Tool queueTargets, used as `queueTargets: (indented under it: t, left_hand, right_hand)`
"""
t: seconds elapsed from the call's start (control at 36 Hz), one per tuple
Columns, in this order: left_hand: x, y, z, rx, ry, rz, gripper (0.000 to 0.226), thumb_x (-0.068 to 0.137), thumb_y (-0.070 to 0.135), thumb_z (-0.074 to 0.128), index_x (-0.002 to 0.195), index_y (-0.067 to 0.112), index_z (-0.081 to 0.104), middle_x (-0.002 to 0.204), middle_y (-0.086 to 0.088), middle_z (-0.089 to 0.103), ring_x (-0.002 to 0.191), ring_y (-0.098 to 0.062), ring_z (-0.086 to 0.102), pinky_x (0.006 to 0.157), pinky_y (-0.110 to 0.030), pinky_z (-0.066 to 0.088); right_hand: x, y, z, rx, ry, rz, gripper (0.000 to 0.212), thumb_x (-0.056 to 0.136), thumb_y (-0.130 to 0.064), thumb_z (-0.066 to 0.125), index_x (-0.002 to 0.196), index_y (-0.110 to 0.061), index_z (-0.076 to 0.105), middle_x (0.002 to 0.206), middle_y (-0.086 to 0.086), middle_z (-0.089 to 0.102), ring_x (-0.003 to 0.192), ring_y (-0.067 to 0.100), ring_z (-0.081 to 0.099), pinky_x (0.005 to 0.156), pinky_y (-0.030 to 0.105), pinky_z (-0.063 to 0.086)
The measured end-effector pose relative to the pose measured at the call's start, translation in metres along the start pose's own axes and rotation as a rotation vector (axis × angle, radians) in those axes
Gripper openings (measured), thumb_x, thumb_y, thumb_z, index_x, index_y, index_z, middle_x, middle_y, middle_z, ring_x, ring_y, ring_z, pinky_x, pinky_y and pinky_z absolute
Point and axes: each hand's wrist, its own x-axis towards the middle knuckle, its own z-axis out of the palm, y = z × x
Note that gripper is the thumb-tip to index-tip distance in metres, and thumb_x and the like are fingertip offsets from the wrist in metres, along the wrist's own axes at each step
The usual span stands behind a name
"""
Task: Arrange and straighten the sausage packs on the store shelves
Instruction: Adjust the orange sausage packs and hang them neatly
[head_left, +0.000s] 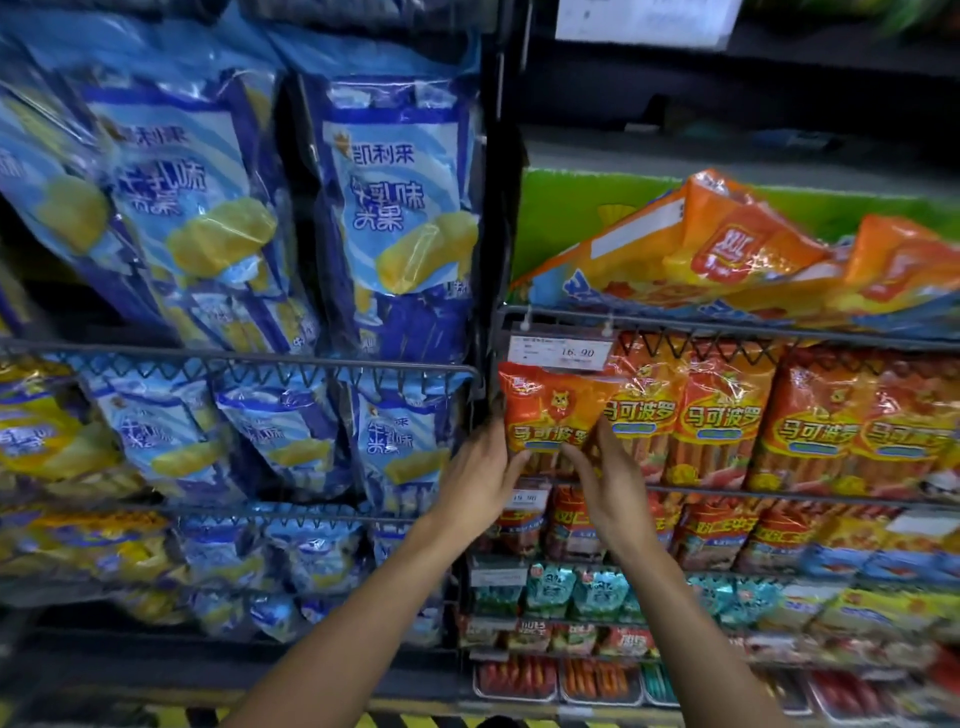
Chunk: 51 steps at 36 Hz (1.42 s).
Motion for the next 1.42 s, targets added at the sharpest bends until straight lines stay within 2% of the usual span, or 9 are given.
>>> queueTargets:
  t: [0.08, 0.17, 0.22, 0.33, 0.44, 0.56, 0.72, 1.19, 1.42]
  left_hand:
    - [-0.001, -0.006, 0.001, 0.023, 0.004, -0.002, 0.076, 0.106, 0.044, 0.043, 0.161, 0.027, -0.007, 0.159, -0.007, 0.04, 0.138, -0.026, 0.048, 0.107, -0.045, 0.047]
    - [-0.008, -0.001, -0.001, 0.006, 0.021, 0.009, 0.077, 0.108, 0.04, 0.043, 0.162, 0.023, -0.009, 0.163, -0.006, 0.031, 0.143, -0.022, 0.038, 0.116, -0.039, 0.039]
    - [-0.014, 0.0, 0.0, -0.008, 0.061, 0.031, 0.078, 0.108, 0.04, 0.042, 0.16, 0.028, -0.015, 0.165, -0.004, 0.026, 0.145, -0.016, 0.033, 0.115, -0.033, 0.037]
    - [-0.022, -0.009, 0.012, -0.026, 0.186, 0.127, 0.079, 0.109, 0.027, 0.046, 0.161, 0.03, -0.013, 0.171, 0.004, 0.005, 0.153, -0.011, 0.022, 0.116, -0.043, 0.042]
    - [-0.027, -0.014, 0.024, -0.009, 0.237, 0.236, 0.081, 0.105, 0.011, 0.052, 0.162, 0.035, -0.001, 0.171, -0.007, 0.006, 0.14, -0.026, 0.047, 0.087, -0.041, 0.058]
    - [-0.023, -0.013, 0.028, 0.048, 0.205, 0.217, 0.074, 0.104, 0.016, 0.052, 0.163, 0.029, 0.009, 0.171, -0.007, 0.001, 0.156, -0.025, 0.018, 0.117, -0.051, 0.038]
    - [0.006, -0.008, 0.02, 0.089, 0.118, 0.037, 0.076, 0.107, 0.027, 0.044, 0.161, 0.036, -0.009, 0.171, 0.006, -0.007, 0.158, -0.016, -0.008, 0.126, -0.05, 0.016]
    - [-0.003, -0.02, 0.026, 0.029, 0.02, -0.006, 0.079, 0.105, 0.018, 0.046, 0.158, 0.049, -0.004, 0.17, 0.003, 0.007, 0.158, -0.021, -0.004, 0.126, -0.055, 0.015]
    - [0.019, -0.015, 0.014, -0.061, 0.08, 0.006, 0.078, 0.105, 0.019, 0.051, 0.159, 0.049, 0.003, 0.149, -0.006, 0.042, 0.139, -0.029, 0.044, 0.106, -0.054, 0.046]
  right_hand:
    - [-0.005, 0.003, 0.004, -0.023, 0.021, -0.009, 0.083, 0.094, -0.058, 0.037, 0.159, -0.01, 0.02, 0.117, 0.029, 0.065, 0.1, 0.048, 0.064, 0.067, 0.024, 0.042]
    - [-0.011, 0.001, 0.013, 0.014, 0.123, 0.03, 0.071, 0.099, -0.049, 0.05, 0.159, -0.024, 0.02, 0.156, 0.004, 0.042, 0.143, 0.015, 0.04, 0.107, 0.035, 0.045]
    - [-0.018, -0.004, 0.018, 0.075, 0.266, 0.033, 0.07, 0.1, -0.037, 0.059, 0.157, -0.037, 0.019, 0.16, -0.012, 0.027, 0.148, -0.005, 0.015, 0.117, 0.033, 0.03]
    - [-0.024, 0.003, 0.032, 0.067, 0.427, -0.116, 0.077, 0.094, -0.012, 0.07, 0.155, -0.031, 0.027, 0.157, -0.01, 0.027, 0.15, 0.009, 0.024, 0.12, 0.036, 0.031]
    - [-0.023, 0.01, 0.039, -0.031, 0.348, -0.271, 0.074, 0.095, -0.01, 0.068, 0.158, -0.015, 0.028, 0.165, 0.001, 0.021, 0.153, 0.021, 0.023, 0.124, 0.027, 0.02]
    - [-0.022, 0.012, 0.039, -0.105, 0.248, -0.302, 0.077, 0.098, -0.015, 0.065, 0.159, -0.004, 0.02, 0.168, 0.01, 0.013, 0.156, 0.027, 0.014, 0.126, 0.031, 0.011]
    - [0.005, 0.013, 0.032, -0.216, 0.152, -0.29, 0.07, 0.103, -0.032, 0.054, 0.16, -0.011, 0.019, 0.169, 0.002, 0.012, 0.157, 0.025, 0.005, 0.128, 0.037, 0.008]
    - [-0.021, 0.027, 0.048, -0.23, 0.126, -0.191, 0.079, 0.099, -0.037, 0.062, 0.159, -0.006, 0.021, 0.169, 0.003, 0.015, 0.157, 0.026, 0.003, 0.125, 0.049, 0.021]
    - [-0.007, 0.007, 0.033, -0.272, 0.092, -0.404, 0.067, 0.102, -0.028, 0.058, 0.159, -0.012, 0.026, 0.169, 0.0, 0.016, 0.157, 0.024, 0.008, 0.126, 0.048, 0.017]
